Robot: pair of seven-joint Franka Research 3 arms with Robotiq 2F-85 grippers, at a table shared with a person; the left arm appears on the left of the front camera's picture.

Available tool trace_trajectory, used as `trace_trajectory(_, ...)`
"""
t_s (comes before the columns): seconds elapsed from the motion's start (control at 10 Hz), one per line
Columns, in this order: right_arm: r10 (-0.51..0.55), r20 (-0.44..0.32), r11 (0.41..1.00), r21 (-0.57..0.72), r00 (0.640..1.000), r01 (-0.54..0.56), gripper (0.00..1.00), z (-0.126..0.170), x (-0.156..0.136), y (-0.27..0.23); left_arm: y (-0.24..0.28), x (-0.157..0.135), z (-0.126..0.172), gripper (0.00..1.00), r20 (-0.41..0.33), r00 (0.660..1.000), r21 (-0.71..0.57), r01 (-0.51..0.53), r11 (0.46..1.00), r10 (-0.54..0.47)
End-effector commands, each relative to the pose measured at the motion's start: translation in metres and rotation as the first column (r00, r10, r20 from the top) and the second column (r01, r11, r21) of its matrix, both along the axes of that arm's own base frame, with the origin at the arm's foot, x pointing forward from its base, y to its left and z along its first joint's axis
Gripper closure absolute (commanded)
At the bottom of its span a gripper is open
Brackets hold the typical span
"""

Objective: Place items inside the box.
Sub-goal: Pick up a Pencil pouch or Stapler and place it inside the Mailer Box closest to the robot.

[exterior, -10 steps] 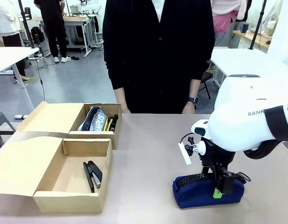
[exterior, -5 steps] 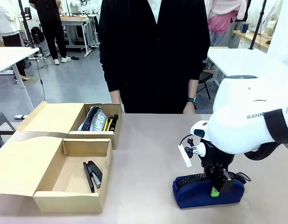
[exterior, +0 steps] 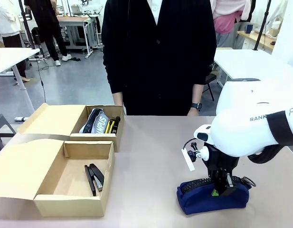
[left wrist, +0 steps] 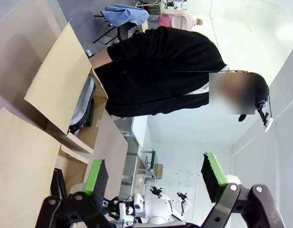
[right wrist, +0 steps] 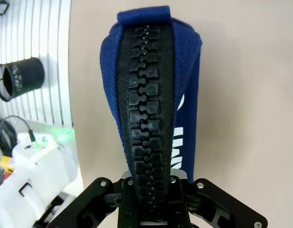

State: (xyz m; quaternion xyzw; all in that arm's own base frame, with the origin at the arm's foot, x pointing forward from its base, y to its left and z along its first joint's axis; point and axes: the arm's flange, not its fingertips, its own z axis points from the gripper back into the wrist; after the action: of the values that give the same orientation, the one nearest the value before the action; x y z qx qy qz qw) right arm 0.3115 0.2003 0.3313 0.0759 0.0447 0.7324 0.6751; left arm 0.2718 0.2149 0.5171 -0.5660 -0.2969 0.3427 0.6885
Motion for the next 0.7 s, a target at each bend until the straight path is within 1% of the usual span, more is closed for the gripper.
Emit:
trace_trajectory(0.0, -0.056, -0.001, 0.998, -0.005, 0.998, 0.056, 1.00, 0.004, -0.006, 0.003, -0.002, -0.001, -0.002, 0.00, 0.026, 1.000, -0.002, 0.002, 1.000, -0.002)
trace_trajectory(0.1, -0.073, -0.004, 0.997, -0.018, 0.997, 0.073, 1.00, 0.007, -0.009, 0.005, -0.002, -0.001, -0.002, 0.00, 0.026, 1.000, -0.002, 0.002, 1.000, -0.002)
trace_trajectory(0.2, -0.120, -0.014, 0.993, -0.022, 0.993, 0.119, 1.00, 0.012, -0.009, 0.006, -0.002, -0.001, -0.002, 0.00, 0.026, 1.000, -0.002, 0.002, 1.000, -0.002)
trace_trajectory(0.4, -0.213, -0.087, 0.976, 0.016, 0.973, 0.216, 1.00, 0.023, -0.012, 0.008, -0.002, -0.001, -0.002, 0.00, 0.026, 1.000, -0.002, 0.002, 1.000, -0.002)
trace_trajectory(0.5, -0.269, -0.123, 0.961, 0.032, 0.955, 0.275, 1.00, 0.034, -0.016, 0.007, -0.002, -0.001, -0.002, 0.00, 0.026, 1.000, -0.002, 0.002, 1.000, -0.002)
trace_trajectory(0.6, -0.494, -0.216, 0.857, 0.045, 0.842, 0.514, 1.00, 0.053, -0.021, 0.004, -0.002, -0.001, -0.002, 0.00, 0.026, 1.000, -0.002, 0.002, 1.000, -0.002)
